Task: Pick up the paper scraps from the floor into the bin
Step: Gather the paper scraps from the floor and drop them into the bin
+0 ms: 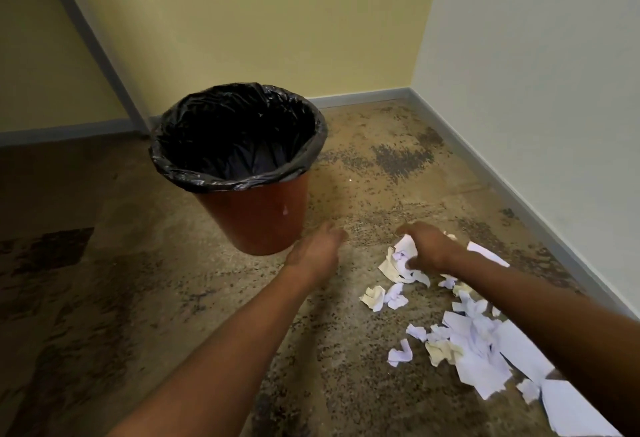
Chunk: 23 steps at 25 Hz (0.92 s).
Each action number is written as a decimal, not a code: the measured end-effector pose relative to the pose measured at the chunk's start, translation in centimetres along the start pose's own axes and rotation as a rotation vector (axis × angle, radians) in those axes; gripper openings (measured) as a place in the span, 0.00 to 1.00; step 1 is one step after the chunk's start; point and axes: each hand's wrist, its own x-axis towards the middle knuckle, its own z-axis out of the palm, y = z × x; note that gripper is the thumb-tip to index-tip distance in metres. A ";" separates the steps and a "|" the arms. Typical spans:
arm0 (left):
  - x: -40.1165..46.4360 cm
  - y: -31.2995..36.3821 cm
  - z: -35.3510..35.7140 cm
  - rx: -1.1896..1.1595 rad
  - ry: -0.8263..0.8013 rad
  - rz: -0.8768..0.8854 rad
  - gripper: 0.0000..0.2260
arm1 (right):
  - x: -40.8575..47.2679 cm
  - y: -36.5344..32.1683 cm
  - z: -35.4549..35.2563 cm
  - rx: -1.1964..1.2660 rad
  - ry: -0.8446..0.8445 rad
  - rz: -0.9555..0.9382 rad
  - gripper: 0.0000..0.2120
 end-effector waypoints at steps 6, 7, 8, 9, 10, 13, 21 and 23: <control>1.7 -2.4 6.2 0.020 -0.228 -0.137 0.33 | 2.7 4.6 3.2 -0.104 -0.029 0.099 0.55; 1.8 -2.6 6.7 0.016 -0.245 -0.138 0.34 | 3.1 4.9 3.3 -0.096 -0.031 0.108 0.57; 2.0 -2.8 7.1 0.007 -0.264 -0.140 0.33 | 3.6 5.2 3.4 -0.090 -0.046 0.114 0.59; 2.2 -3.0 7.4 -0.004 -0.284 -0.145 0.33 | 3.9 5.4 3.5 -0.080 -0.068 0.116 0.61; 2.4 -3.2 7.7 -0.010 -0.301 -0.151 0.33 | 4.3 5.6 3.9 -0.066 -0.099 0.119 0.62; 3.0 -3.4 8.3 0.007 -0.284 -0.168 0.30 | 5.0 6.0 5.0 -0.066 -0.152 0.107 0.64; 1.6 0.6 9.6 -0.192 -0.067 -0.012 0.13 | 4.9 4.1 6.7 -0.105 -0.111 -0.100 0.53; 1.1 1.8 10.1 -0.222 -0.093 -0.002 0.18 | 4.4 3.5 6.8 -0.092 -0.118 -0.126 0.48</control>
